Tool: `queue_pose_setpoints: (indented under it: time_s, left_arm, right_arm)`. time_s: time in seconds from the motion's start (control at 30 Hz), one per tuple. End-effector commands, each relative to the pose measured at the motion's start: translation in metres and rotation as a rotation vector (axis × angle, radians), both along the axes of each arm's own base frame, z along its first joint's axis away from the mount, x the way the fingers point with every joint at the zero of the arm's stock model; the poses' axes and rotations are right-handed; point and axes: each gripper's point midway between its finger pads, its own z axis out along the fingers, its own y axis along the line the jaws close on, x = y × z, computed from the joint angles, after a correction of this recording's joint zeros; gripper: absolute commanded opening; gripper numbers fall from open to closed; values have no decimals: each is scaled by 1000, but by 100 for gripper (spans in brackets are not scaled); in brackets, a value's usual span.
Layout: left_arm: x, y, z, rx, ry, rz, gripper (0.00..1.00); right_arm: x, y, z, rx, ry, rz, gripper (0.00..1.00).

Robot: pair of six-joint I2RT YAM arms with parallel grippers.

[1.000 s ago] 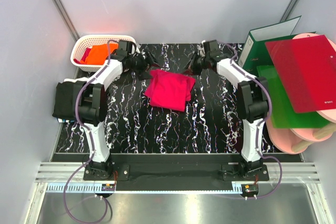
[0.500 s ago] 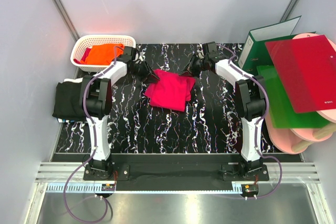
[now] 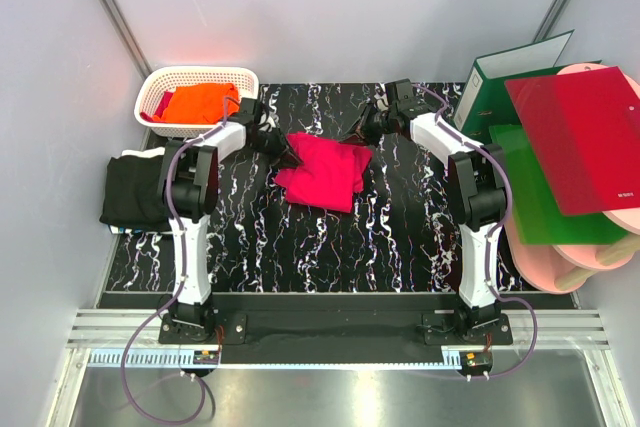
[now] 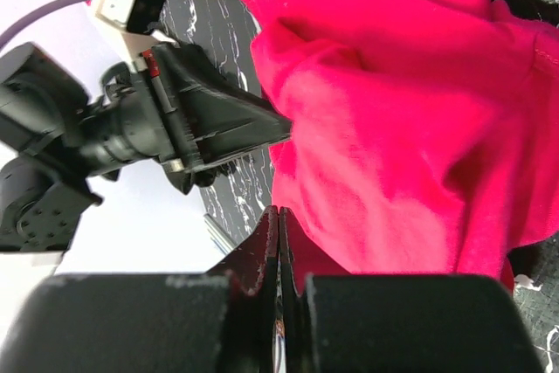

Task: Fold and stack the t-shirts
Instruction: Smooth out wrinkles on the folded tshirt

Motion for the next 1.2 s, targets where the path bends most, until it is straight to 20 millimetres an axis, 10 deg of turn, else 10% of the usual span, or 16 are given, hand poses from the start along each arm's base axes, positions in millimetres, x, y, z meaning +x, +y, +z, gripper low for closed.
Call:
queue_pose_setpoints:
  time_s: [0.0,0.1,0.37,0.47,0.53,0.73,1.0,1.17]
  left_arm:
    - [3,-5,3,-34,-21,-35,0]
    - [7,-5,17,-36,-54,-33,0]
    - [11,-3,48,-50,-107,-28,86]
    - [4,-2,48,-55,-94,-33,89]
    - [0,0,49,-52,-96,-35,85]
    - [-15,2,41,-51,-68,-50,27]
    - [-17,0,25,-59,-31,-60,50]
    - [-18,0,25,-63,-33,-67,0]
  right_arm:
    - [2,11,18,45,-43,26,3]
    - [3,12,18,51,-36,24,4]
    - [-1,28,11,79,-5,58,4]
    - [-9,41,-1,101,51,91,4]
    - [-14,47,-9,108,77,108,4]
    - [-21,52,-28,124,158,119,4]
    - [-20,53,-33,119,168,119,4]
    - [-21,53,-36,114,177,120,4]
